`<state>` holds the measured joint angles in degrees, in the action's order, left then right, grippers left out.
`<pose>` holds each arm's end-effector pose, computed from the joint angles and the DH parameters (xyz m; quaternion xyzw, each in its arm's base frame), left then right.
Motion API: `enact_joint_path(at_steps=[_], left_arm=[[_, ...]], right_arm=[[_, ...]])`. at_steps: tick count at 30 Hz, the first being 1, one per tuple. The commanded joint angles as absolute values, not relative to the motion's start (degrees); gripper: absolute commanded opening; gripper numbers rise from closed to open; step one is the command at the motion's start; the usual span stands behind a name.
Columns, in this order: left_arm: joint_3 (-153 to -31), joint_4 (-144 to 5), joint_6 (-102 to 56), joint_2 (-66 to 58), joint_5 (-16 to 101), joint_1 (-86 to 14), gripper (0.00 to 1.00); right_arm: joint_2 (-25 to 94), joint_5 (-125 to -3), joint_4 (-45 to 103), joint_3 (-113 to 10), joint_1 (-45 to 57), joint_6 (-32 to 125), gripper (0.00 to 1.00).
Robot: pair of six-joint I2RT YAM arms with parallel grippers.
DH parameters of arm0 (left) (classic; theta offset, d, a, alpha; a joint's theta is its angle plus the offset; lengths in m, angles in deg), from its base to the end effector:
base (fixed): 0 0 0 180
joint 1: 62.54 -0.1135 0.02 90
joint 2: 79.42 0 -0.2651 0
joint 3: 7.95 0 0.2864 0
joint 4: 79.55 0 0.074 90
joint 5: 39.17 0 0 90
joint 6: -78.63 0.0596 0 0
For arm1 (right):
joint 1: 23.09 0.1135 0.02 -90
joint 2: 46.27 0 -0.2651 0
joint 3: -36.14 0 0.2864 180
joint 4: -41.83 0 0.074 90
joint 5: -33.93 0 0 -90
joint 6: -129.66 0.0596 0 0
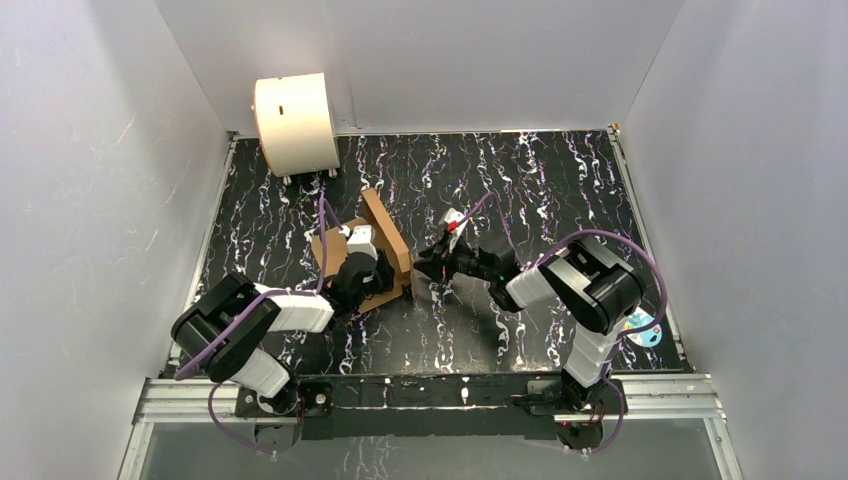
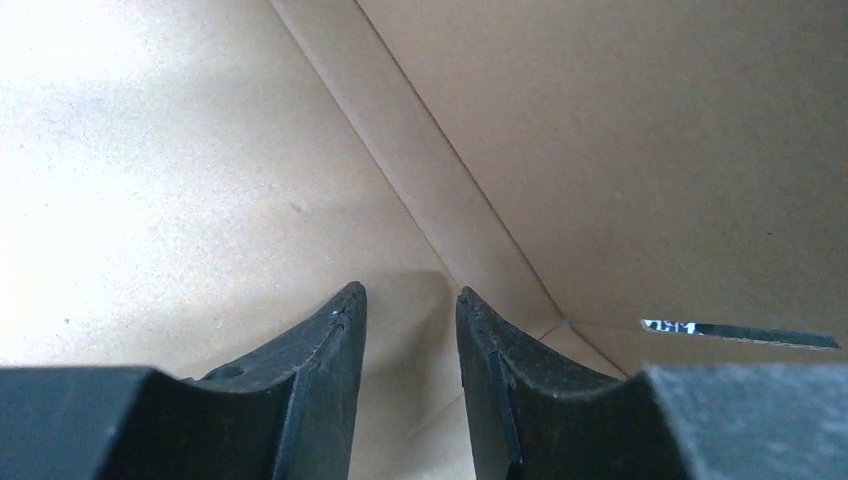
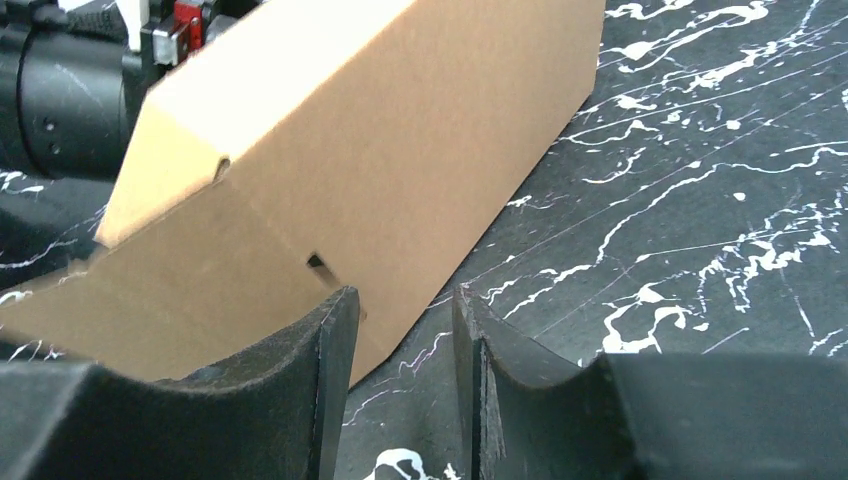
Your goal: Fold the paper box
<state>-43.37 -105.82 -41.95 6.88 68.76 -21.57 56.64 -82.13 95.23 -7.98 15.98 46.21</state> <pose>0.2404 -0.1844 0.1014 -0.0086 0.8355 -0.2055 0.5096 0.2588 0.2438 0.1150 -0.3474 0.6492 0.4079 0.5398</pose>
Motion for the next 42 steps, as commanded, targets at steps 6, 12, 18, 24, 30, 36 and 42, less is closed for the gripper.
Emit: enact_joint_path(at_steps=[6, 12, 18, 24, 30, 36, 42], left_arm=[[-45.4, -100.3, -46.0, 8.5, 64.6, -21.5, 0.36], [-46.5, -98.3, -45.6, 9.5, 65.9, -21.5, 0.36], [-46.7, -98.1, -45.3, 9.9, 66.1, -21.5, 0.36], [-47.3, -98.2, -45.8, 11.0, 64.4, -21.5, 0.35], [-47.5, -98.3, -46.1, 11.4, 62.9, -21.5, 0.35], [-47.6, -98.3, -46.3, 11.1, 62.0, -21.5, 0.34], [-48.0, -96.8, -46.3, 10.3, 63.2, -21.5, 0.34]], right_arm=[[53.5, -75.4, 99.4, -4.3, 16.1, 45.2, 0.51], [46.3, -76.0, 90.9, 0.1, 16.3, 42.9, 0.59], [44.7, -79.0, 90.0, 0.3, 16.5, 42.4, 0.63], [49.0, -78.5, 93.8, -3.0, 17.2, 43.5, 0.62], [51.9, -76.8, 97.7, -4.5, 18.0, 44.8, 0.59], [53.4, -71.9, 101.8, -3.7, 18.0, 45.7, 0.59], [46.5, -72.7, 93.8, -0.1, 18.0, 41.8, 0.62]])
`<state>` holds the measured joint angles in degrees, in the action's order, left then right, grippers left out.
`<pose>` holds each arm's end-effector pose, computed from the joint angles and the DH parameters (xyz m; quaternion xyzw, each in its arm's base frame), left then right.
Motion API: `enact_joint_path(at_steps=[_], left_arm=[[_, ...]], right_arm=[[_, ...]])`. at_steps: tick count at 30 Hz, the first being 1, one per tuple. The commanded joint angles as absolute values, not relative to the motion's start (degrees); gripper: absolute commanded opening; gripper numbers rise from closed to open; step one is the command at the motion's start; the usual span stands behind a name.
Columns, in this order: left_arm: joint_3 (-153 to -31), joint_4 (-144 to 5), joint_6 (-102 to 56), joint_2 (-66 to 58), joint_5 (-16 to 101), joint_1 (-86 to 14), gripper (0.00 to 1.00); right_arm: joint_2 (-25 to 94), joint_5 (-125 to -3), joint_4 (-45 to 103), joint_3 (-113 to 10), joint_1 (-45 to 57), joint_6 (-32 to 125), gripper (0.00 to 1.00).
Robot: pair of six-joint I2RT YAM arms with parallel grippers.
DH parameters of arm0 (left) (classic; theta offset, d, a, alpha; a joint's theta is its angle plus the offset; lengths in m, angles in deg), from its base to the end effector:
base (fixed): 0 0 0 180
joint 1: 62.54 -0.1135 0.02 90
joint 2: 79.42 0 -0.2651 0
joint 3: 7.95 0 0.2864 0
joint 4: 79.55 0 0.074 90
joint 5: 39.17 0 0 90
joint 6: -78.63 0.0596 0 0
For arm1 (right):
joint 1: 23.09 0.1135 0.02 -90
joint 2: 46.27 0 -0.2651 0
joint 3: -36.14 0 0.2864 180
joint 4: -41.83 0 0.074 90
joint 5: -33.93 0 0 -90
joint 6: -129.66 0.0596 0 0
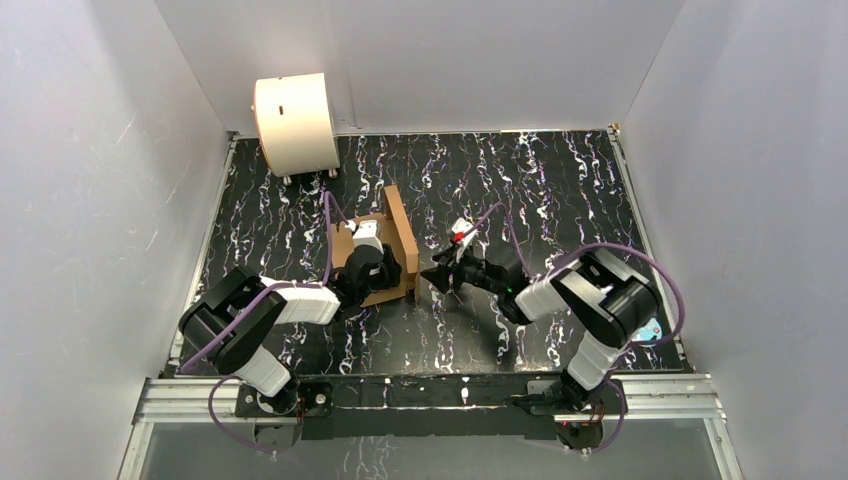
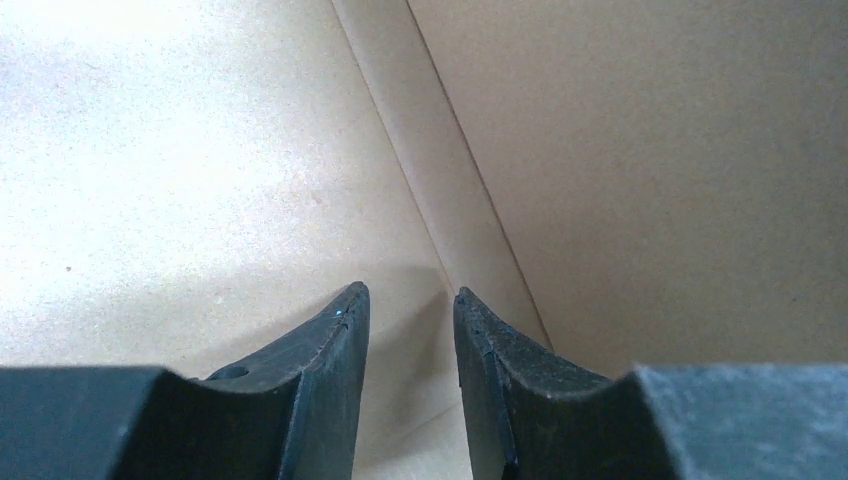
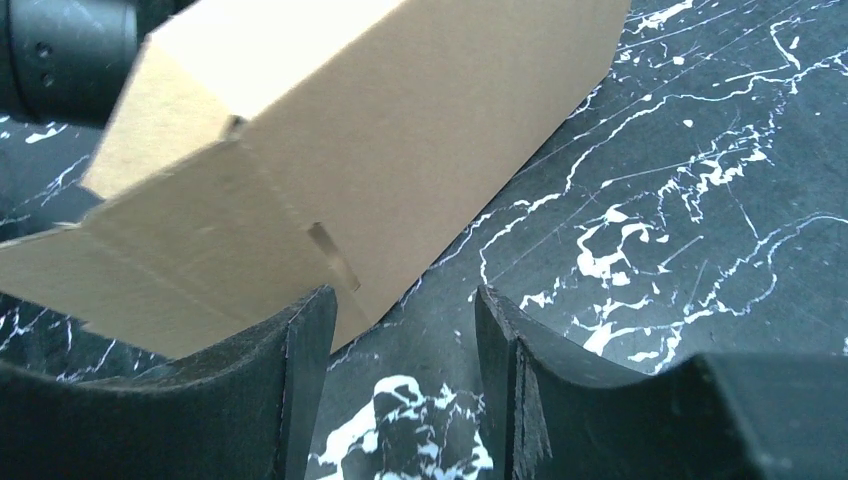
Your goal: Fold the paper box
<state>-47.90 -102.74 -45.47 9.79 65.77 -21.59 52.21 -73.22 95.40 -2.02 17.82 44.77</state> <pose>0.2529 -0.1991 0.1037 -0.0184 0.8438 -0.2323 0.4835 0.2386 0.2300 0.1115 -0.3214 0.6729 0.3593 0.5610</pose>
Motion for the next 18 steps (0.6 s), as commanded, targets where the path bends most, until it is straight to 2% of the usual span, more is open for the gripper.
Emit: enact_joint_path(at_steps=[1, 7, 18], left_arm=[[-48.1, -96.6, -46.3, 10.4, 63.2, -21.5, 0.34], [-48.5, -95.8, -46.3, 10.8, 63.4, -21.5, 0.34], [-49.0, -95.1, -46.6, 11.1, 63.0, -21.5, 0.34]], right_arm=[[45.3, -73.2, 91.7, 0.2, 18.0, 41.1, 0.63], [41.2, -78.3, 86.1, 1.1, 18.1, 41.3, 0.71], [46.5, -79.2, 96.2, -0.8, 19.9, 48.2, 0.74]])
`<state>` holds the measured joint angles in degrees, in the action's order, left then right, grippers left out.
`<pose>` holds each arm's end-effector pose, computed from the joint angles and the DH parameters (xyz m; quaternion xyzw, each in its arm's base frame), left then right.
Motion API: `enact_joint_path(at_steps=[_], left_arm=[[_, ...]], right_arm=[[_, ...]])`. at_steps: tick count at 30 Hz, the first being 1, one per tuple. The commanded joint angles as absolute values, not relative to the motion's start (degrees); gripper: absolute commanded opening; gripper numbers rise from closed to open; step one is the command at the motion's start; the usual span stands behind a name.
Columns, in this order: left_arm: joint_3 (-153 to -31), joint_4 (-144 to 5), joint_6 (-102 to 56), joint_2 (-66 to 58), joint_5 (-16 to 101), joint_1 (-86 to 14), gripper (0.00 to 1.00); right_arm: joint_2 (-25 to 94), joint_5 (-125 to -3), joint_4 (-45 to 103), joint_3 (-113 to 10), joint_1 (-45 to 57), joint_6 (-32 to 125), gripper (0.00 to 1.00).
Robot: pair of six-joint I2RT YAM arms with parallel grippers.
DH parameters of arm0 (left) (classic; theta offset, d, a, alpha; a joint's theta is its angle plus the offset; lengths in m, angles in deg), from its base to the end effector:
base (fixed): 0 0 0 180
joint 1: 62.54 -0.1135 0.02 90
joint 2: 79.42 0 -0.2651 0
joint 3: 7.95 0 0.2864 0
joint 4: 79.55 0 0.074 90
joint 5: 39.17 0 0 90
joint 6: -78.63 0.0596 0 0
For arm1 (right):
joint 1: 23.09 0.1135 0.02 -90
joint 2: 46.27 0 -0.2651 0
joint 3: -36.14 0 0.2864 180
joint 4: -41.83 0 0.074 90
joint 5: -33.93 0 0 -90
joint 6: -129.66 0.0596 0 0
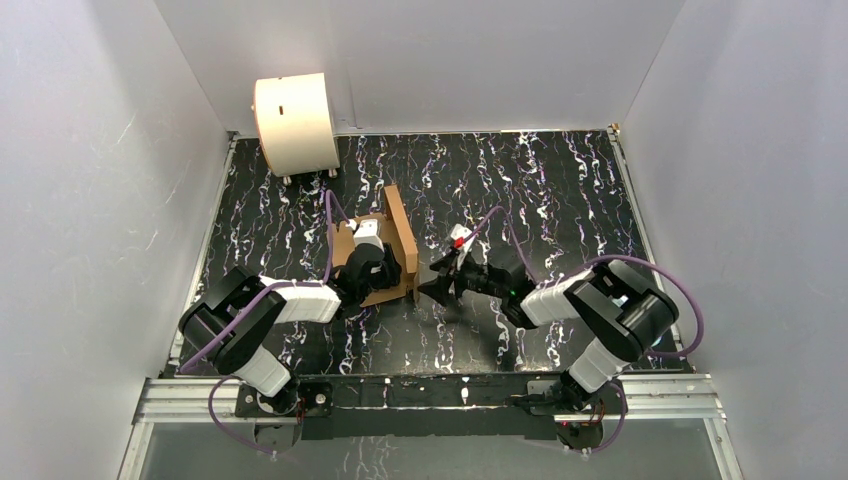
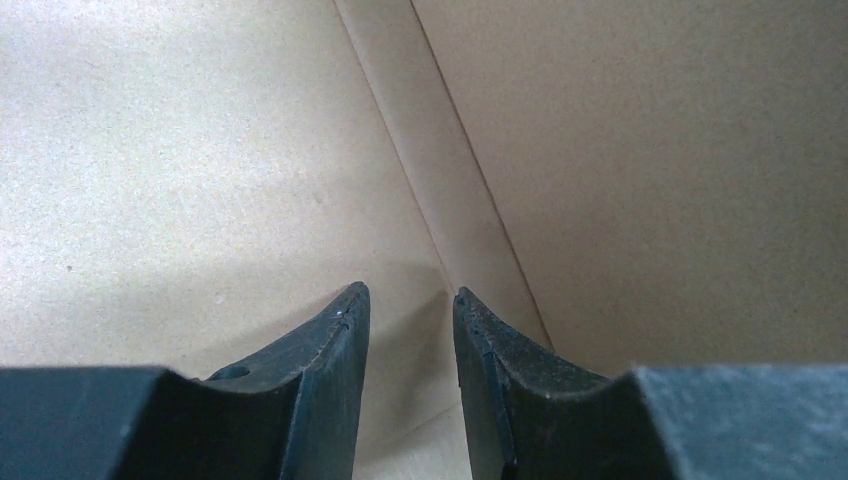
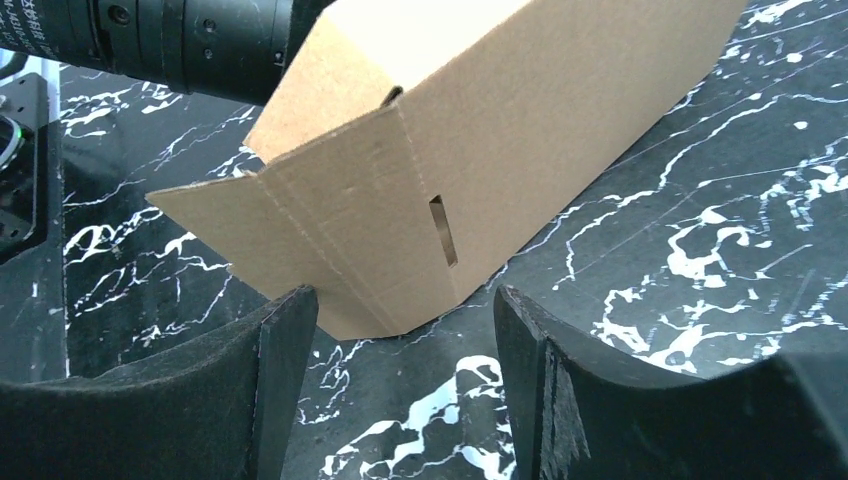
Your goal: Fold the paper box
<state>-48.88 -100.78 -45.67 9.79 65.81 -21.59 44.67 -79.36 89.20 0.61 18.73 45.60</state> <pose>0.2549 -0.2008 0.1050 -0.0189 0.8481 -0.2280 0.4779 0.2186 0.2272 0.1248 -0.3537 0.6627 0.3994 0.5256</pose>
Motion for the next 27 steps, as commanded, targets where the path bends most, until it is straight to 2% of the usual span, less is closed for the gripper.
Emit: enact_joint_path(at_steps=[1, 12, 18, 24, 27], left_arm=[[-49.0, -95.1, -46.8, 11.1, 62.8, -21.5, 0.34], [-49.0, -95.9, -48.2, 11.3, 60.8, -21.4, 0.33], [-48.6, -95.4, -50.3, 9.6, 60.5, -21.1, 0.33], [-49.0, -89.9, -49.9, 2.6, 64.3, -21.1, 0.38], [-50.2, -86.7, -48.0, -0.5, 65.7, -21.3, 0.43]], right_arm=[[47.2, -78.1, 97.3, -0.9, 20.2, 49.0, 0.74], [54.6, -65.0, 105.4, -3.3, 20.8, 49.9, 0.72], [53.9, -65.1, 104.8, -2.9, 20.8, 48.8, 0.72], [42.1, -60.8, 89.9, 0.3, 20.8, 45.7, 0.74], [35.1, -56.6, 75.2, -1.4, 22.1, 47.5, 0.77]])
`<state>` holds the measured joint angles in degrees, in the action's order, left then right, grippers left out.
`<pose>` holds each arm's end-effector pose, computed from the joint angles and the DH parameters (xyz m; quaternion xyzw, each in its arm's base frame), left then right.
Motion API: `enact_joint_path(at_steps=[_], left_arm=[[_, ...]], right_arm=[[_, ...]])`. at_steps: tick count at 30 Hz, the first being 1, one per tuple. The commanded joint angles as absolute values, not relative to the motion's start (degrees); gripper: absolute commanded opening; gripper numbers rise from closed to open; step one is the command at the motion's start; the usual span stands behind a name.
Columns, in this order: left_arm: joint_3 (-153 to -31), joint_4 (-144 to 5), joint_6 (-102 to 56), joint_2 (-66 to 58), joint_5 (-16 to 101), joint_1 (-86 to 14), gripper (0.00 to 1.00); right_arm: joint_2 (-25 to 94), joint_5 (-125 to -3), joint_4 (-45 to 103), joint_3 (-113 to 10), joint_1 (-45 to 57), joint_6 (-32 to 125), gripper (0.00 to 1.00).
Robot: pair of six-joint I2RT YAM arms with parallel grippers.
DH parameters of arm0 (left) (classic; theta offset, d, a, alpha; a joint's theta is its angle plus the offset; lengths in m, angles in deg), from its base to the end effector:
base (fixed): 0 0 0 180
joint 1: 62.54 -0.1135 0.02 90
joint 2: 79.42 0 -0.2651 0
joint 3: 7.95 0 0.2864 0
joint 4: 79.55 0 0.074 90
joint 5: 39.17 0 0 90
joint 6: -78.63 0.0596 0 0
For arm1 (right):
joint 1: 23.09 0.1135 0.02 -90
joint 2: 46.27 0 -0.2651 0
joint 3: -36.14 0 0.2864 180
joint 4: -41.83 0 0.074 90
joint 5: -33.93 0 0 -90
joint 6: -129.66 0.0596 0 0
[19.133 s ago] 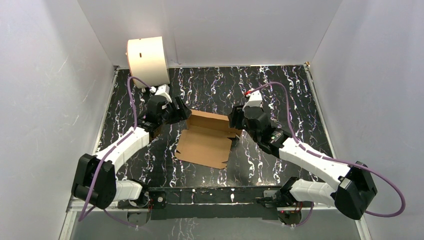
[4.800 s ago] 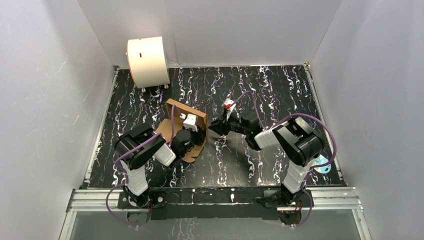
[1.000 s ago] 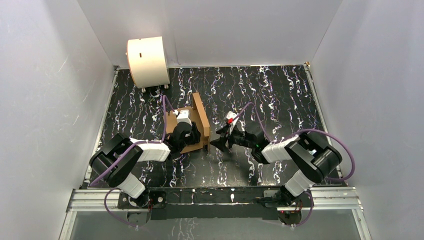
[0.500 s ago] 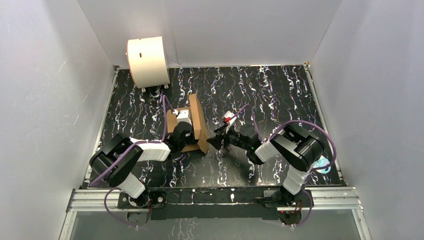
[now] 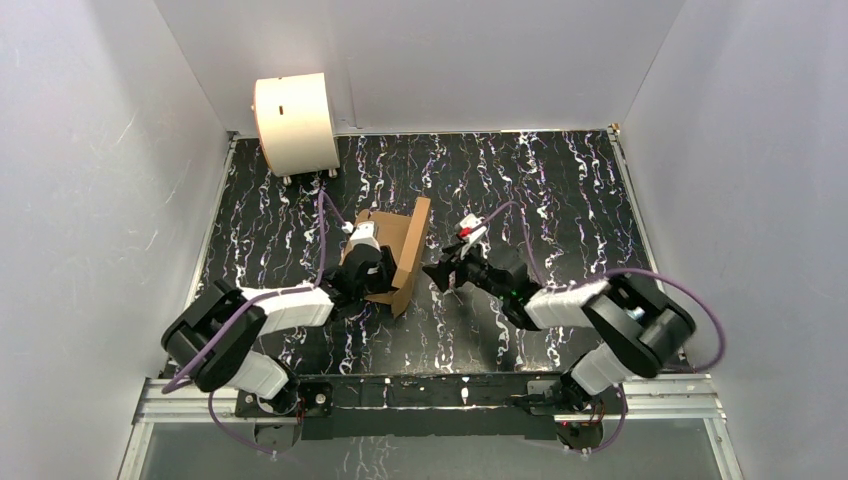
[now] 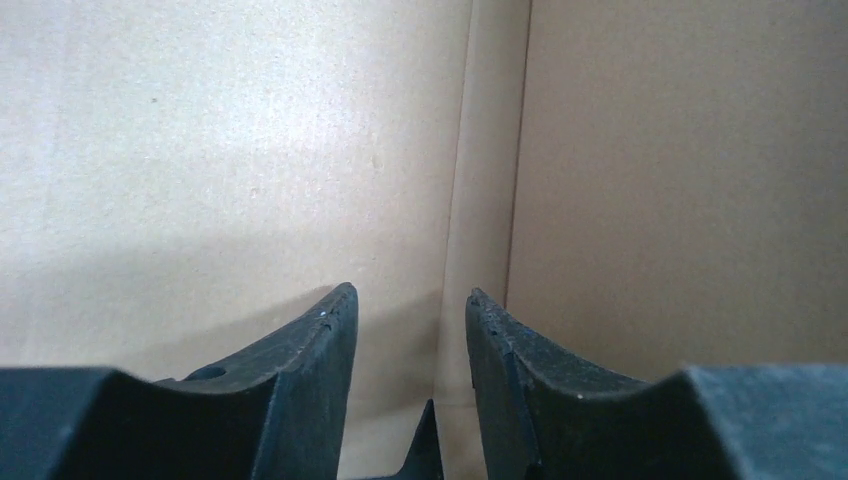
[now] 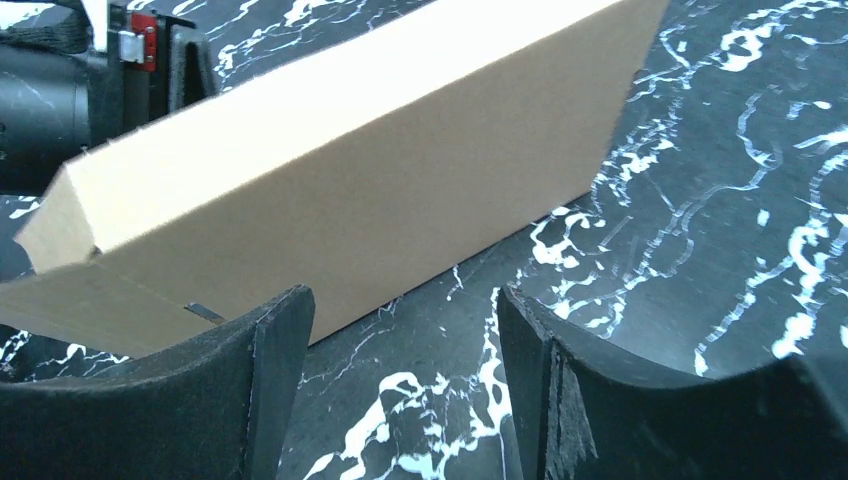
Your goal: Fold the paper box
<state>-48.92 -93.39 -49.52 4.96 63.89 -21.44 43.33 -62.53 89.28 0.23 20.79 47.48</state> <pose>0.2477 -0.1982 0.1153 -0.0351 0.8597 -0.2432 0.4478 0.2261 0.2268 0.1333 -0.2658 0.6952 0.3284 0.5815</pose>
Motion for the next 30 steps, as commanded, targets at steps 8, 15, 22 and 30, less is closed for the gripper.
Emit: enact_joint_path(at_steps=[8, 15, 22, 30], left_arm=[[-54.4, -78.4, -44.0, -2.5, 67.4, -22.9, 0.51], [-55.4, -73.5, -43.8, -3.9, 66.2, -28.4, 0.54], [-55.2, -72.1, -43.8, -6.8, 65.8, -30.3, 0.56], [-54.6, -70.9, -44.0, -8.7, 65.8, -31.0, 0.57]], right_arm=[[26.8, -47.6, 40.5, -17.8, 23.7, 62.9, 0.91], [33.1, -43.0, 22.3, -34.1, 23.7, 71.9, 0.99], [41.7, -43.9, 16.2, -42.2, 23.7, 73.2, 0.98], [44.8, -47.7, 16.8, -44.9, 23.8, 71.9, 0.91]])
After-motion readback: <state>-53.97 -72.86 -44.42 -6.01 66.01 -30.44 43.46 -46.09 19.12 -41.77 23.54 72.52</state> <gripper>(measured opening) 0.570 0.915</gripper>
